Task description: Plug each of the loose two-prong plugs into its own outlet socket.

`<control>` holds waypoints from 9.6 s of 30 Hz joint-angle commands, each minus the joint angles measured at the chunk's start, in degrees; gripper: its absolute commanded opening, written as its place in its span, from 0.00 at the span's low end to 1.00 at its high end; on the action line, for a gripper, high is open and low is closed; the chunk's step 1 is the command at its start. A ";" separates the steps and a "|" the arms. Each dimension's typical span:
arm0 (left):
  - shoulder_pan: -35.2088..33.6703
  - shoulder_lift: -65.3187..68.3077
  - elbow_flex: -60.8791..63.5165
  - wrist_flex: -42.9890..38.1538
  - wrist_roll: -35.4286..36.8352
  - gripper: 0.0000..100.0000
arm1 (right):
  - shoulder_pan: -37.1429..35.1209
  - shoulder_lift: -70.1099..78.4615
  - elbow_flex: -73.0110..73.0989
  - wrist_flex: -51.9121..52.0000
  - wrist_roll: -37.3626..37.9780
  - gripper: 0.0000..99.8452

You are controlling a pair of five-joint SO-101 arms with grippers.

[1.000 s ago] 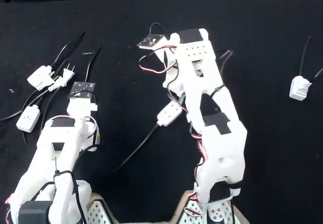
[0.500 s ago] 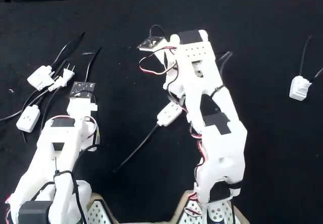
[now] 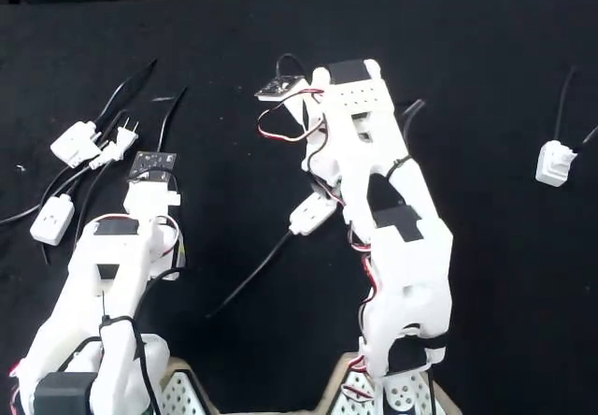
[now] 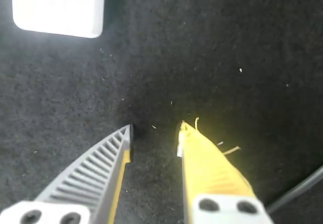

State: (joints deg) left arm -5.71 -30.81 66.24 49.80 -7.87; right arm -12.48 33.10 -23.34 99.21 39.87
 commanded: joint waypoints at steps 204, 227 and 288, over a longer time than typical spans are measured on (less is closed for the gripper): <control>31.16 35.34 -28.88 -43.16 11.78 0.17 | 40.79 -72.31 56.57 0.88 23.65 0.01; 31.69 23.03 -23.43 -25.67 11.16 0.17 | 40.62 -72.31 56.57 0.79 23.65 0.01; 8.84 -15.91 9.71 -11.78 3.34 0.17 | 2.37 -40.48 41.80 -2.11 10.90 0.01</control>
State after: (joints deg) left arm 3.08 -45.93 75.65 40.57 -6.02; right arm -8.97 -7.52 21.58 97.71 49.36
